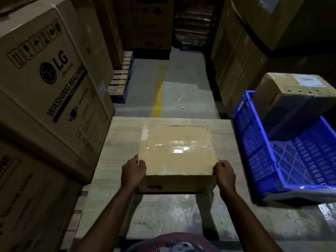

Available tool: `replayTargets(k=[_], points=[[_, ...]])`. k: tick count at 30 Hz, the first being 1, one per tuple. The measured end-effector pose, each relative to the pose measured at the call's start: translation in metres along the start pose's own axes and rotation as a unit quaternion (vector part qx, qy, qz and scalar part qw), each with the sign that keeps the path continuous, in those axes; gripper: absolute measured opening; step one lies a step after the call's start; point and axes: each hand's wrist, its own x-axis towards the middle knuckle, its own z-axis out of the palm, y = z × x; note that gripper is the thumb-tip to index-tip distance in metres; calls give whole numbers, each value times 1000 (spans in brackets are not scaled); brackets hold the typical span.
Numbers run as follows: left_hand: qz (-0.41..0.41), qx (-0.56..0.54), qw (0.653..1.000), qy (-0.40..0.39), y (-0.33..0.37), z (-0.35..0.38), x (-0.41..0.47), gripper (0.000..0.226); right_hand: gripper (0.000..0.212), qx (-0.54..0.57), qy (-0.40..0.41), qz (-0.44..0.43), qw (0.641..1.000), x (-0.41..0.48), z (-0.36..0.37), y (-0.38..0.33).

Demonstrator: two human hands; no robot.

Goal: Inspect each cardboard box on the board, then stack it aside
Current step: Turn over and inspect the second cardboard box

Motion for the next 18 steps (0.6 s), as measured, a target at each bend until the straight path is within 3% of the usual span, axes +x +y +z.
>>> replayTargets(k=[4,8,10,11,14,18], points=[[31,33,999,-4,-21,18,-15,30,30,-32,-10,17,999,-9,4,18],[17,45,999,-9,-25,28,-17,44,45,-151,11,-42,988,-15,13,16],[67,123,990,15,-18,34,-18,60,63,-297,56,-143,942,-20,23,13],[120,171,977,31,-13,38,-19,66,69,-346,42,-202,915,-22,30,10],[268,261,927,-19,-4,52,-15,63,69,-404,-98,-329,848,-27,53,1],[291,323,900,-38,-12,61,-9,66,69,-433,-200,-406,780,-35,82,-1]])
